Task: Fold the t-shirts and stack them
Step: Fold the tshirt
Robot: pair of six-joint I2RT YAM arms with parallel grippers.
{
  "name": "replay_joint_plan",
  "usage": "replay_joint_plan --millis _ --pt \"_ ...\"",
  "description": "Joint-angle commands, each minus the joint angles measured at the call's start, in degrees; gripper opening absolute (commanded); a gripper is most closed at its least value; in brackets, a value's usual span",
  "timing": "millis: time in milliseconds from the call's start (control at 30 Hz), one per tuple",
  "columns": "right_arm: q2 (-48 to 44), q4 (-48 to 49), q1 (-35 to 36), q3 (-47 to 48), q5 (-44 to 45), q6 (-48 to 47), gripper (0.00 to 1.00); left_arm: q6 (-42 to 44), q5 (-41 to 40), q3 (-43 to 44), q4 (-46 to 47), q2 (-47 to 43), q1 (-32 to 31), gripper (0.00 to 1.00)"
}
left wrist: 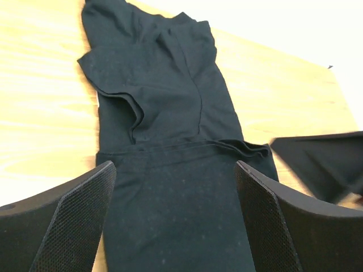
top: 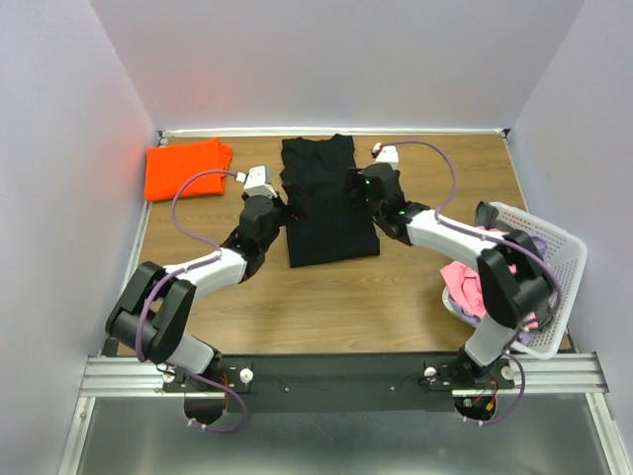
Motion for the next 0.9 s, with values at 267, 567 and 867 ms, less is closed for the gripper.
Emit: replay_joint_plan --millis 267,567,867 --pt "-18.5 -1.5 0.1 -19.4 -3.2 7.5 0.93 -0.9 -0.5 -13.5 -3.0 -8.6 -3.4 0.92" --pt "-17.9 -3.2 -0.1 -23.3 1.8 10.5 0.79 -3.6 -1.5 -17.9 -4.0 -11.4 -4.2 0.91" --pt "-10.5 -3.1 -1.0 -22.4 0.7 12.0 0.72 -3.9 -0.6 -18.1 -2.1 -7.2 -4.6 0.91"
